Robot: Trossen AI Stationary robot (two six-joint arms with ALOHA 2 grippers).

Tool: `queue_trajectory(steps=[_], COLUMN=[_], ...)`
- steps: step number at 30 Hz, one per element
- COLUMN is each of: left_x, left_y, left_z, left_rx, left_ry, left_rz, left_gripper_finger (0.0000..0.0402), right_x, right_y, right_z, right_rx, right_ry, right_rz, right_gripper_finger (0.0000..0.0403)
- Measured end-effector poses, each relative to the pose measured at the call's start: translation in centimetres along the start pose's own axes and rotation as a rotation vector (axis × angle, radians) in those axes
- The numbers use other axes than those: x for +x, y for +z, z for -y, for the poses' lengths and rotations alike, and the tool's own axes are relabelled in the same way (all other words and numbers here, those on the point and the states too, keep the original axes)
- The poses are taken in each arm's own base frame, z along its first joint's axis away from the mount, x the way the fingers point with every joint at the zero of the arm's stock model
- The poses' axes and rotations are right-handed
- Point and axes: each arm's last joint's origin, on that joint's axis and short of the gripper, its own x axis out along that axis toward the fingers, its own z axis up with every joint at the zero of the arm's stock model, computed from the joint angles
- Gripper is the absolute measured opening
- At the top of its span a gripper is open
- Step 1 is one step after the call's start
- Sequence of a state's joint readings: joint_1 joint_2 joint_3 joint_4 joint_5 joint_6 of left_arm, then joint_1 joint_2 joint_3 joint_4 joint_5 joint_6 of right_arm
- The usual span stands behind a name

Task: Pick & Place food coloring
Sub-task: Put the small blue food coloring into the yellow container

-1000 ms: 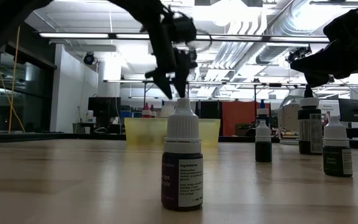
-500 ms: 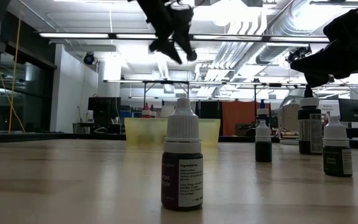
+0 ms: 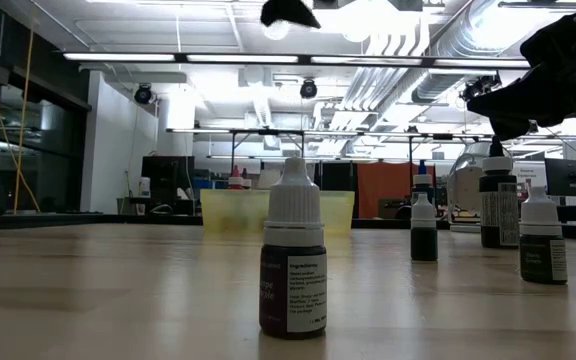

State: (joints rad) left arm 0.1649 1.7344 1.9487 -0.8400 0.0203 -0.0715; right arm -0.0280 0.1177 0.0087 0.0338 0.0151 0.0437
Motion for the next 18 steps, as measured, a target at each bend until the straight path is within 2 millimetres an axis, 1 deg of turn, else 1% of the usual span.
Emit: queue_trajectory(steps=[4,9,13,16,18], left_x=[-0.6,-0.8,-0.2,0.9,1.9], left_y=[0.3,-0.1,-0.6,-0.8,-1.0], left_z=[2.6,5.9,8.2,9.8,10.4], left_rx=[0.041,0.091,0.120,0.139,0.152], left_ry=[-0.049,-0.108,-0.128,-0.158,-0.162], left_rz=[0.020,0.015,0.009,0.008,-0.038], left_gripper_finger=[0.0257,0.0257,0.0257,0.0257,0.0257], right_x=[0.0,0.0,0.0,0.0,0.0], right_y=[0.0,0.0,0.0,0.0,0.0], right_z=[0.0,0.0,0.0,0.0,0.0], right_rx=[0.000,0.000,0.000,0.000,0.000], right_ry=[0.000,0.000,0.000,0.000,0.000], right_rz=[0.000,0.000,0.001,0.000,0.000], right_gripper_finger=[0.0000,0.0000,0.0000,0.0000,0.0000])
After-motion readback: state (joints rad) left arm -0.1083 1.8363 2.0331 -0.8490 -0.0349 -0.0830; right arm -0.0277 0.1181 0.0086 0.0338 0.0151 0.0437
